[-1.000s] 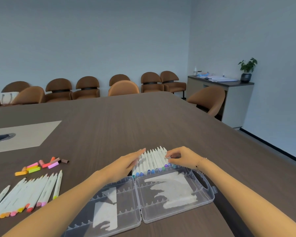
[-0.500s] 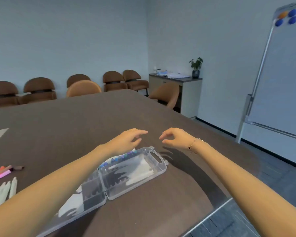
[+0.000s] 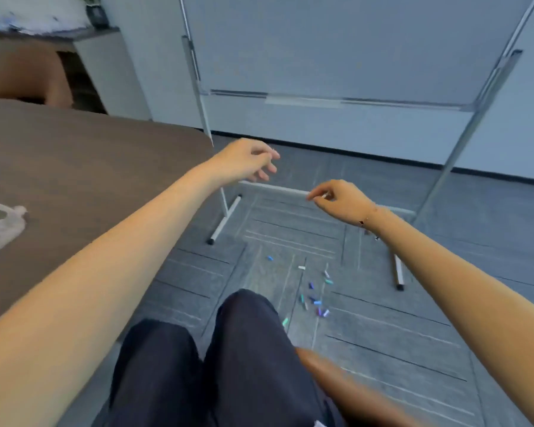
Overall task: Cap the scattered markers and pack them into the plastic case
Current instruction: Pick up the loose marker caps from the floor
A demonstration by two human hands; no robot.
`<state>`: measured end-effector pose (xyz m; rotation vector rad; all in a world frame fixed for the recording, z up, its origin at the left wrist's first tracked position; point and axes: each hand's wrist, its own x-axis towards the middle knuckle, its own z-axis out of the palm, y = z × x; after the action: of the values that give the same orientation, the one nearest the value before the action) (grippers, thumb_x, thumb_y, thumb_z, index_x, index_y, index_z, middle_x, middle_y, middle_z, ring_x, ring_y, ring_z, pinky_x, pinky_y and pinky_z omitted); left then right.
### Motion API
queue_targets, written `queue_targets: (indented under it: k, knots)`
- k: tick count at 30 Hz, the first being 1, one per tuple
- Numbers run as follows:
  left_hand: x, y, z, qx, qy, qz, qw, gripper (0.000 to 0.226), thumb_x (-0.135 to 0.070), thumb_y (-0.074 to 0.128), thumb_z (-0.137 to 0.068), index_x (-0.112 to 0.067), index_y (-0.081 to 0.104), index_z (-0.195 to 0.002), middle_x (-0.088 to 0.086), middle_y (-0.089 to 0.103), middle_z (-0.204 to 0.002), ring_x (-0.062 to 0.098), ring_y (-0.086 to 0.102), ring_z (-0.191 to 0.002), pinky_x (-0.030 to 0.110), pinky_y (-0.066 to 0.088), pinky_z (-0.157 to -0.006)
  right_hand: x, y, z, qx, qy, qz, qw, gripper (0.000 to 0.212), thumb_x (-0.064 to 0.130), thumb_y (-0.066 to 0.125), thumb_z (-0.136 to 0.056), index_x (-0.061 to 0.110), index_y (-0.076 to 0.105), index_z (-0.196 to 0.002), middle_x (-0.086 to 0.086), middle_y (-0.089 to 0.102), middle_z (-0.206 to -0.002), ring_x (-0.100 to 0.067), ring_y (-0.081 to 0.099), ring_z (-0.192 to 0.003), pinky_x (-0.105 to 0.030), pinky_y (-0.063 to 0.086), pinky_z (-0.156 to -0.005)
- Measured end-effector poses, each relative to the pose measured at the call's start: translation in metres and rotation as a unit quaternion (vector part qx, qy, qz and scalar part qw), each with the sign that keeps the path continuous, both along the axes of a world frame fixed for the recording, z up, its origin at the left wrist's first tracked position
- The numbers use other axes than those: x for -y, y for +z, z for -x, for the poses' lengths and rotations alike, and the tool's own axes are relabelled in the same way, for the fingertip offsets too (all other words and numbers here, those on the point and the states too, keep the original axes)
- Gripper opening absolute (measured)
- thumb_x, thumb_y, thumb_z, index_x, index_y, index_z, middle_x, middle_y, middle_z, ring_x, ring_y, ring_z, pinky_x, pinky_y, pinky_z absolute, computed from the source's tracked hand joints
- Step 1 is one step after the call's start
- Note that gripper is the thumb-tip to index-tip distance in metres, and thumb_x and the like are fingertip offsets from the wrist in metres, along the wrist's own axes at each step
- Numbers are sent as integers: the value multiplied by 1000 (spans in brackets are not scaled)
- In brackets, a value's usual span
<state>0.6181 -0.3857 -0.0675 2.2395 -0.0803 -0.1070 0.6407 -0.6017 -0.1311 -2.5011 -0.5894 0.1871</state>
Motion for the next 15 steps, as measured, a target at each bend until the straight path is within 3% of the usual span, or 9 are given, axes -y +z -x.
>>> queue_targets:
  k: [3,6,12,15]
  knots:
    - [35,-43,-14,-58,-40,0,998,26,-20,38,-100,-15,61,-113,-1,69,-97,8,63,-73,19,49,-67,54,-48,-14,-71,-17,42,996,23,13,50,-93,14,70,-105,-4,69,-108,-12,57,-85,-19,40,-79]
    - [44,-105,-30,-126,-49,-6,991,27,-21,38,-101,-16,60,-115,-2,68,-100,12,65,-80,25,50,-74,77,-106,-31,-134,-22,77,988,25,14,49,-95,11,68,-111,-7,68,-112,-20,61,-101,-22,42,-84]
    - [18,-242,-76,-253,-26,-35,966,29,-19,38,-101,-15,58,-120,-2,66,-101,10,62,-77,26,49,-70,61,-234,-65,-264,-43,98,958,26,13,47,-95,3,66,-109,-14,66,-113,-29,60,-106,-33,45,-90]
    - [-2,-307,-110,-284,-17,-47,958,28,-17,39,-100,-16,57,-121,-3,65,-101,8,62,-77,23,46,-68,43,-296,-88,-307,-38,109,945,28,12,44,-95,8,64,-114,-9,64,-119,-23,61,-107,-28,46,-89]
